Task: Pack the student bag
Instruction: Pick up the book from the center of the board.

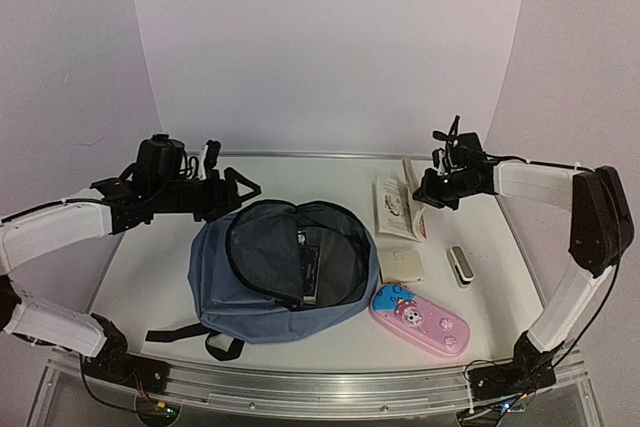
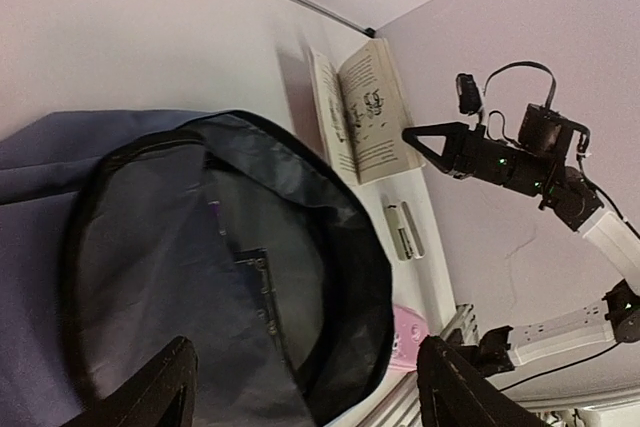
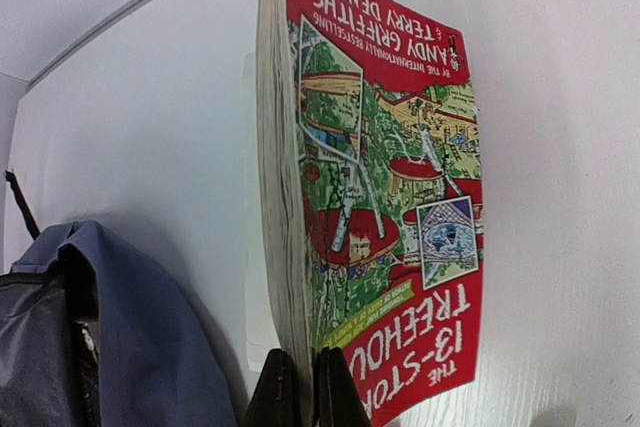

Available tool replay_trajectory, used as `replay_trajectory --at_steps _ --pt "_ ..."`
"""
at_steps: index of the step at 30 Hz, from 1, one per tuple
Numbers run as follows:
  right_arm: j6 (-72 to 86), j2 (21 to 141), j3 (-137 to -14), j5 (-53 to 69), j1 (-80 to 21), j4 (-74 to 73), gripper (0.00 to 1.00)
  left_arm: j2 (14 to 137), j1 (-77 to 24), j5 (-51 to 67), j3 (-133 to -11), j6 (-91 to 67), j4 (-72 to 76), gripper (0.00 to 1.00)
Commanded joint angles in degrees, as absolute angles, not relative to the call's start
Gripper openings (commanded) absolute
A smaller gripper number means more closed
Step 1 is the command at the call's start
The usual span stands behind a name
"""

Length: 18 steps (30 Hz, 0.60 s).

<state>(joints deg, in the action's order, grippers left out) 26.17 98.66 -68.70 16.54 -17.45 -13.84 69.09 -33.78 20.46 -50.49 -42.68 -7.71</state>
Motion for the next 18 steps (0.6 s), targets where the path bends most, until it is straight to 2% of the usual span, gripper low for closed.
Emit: replay_trajectory --at_steps 1,11,18 --pt "29.6 90.9 -64.5 20.8 -17.8 -4.6 0.0 76.7 -39.1 19.5 -56.8 -48.7 7.8 0.76" --pt "32.6 82.4 -58.3 26.2 -17.8 0.0 0.0 101.9 -45.0 28.1 -74.7 -52.4 20.3 0.79" --pt "34.4 77.3 -57.9 30.7 -17.8 1.1 0.0 111.4 -45.6 32.6 -83.6 -53.6 21.9 0.83"
